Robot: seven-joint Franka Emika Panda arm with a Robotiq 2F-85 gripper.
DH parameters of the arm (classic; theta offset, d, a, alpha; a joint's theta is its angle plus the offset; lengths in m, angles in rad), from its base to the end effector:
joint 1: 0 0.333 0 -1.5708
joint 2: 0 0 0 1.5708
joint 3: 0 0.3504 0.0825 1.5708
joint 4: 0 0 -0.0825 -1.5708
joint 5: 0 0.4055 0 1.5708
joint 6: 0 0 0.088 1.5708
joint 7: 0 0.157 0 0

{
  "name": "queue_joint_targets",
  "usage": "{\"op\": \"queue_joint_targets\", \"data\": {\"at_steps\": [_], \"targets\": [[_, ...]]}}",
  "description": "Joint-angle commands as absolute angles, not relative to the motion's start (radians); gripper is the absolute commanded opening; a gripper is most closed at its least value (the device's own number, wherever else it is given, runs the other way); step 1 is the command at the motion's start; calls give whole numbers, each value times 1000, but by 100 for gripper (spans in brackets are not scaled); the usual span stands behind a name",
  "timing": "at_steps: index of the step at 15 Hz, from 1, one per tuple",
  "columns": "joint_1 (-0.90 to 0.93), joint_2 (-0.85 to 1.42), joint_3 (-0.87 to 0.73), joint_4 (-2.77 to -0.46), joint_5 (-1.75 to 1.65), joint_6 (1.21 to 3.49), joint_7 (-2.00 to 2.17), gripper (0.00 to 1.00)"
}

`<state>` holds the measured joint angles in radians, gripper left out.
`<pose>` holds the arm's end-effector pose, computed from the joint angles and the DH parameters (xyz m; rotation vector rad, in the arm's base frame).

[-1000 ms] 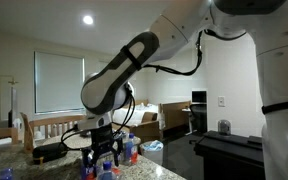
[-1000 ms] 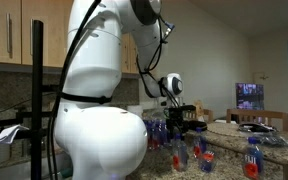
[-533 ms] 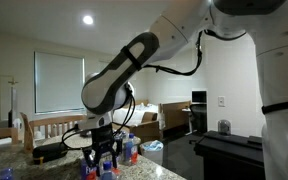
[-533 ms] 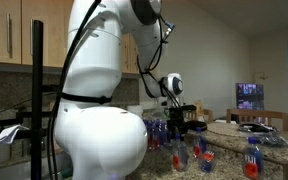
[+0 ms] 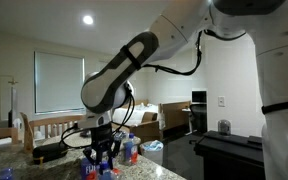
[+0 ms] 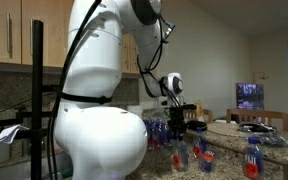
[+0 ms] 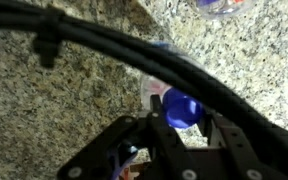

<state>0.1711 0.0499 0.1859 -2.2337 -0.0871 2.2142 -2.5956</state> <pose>0.5060 0.1820 0.3140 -0.2081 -3.0961 0.1281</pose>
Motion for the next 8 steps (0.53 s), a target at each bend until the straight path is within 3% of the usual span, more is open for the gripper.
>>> {"op": "queue_joint_targets", "data": {"at_steps": [1, 8], "targets": [[167, 43, 183, -2230, -116, 2214, -2594, 14], [186, 65, 195, -2095, -193, 2109, -2613, 14]]}}
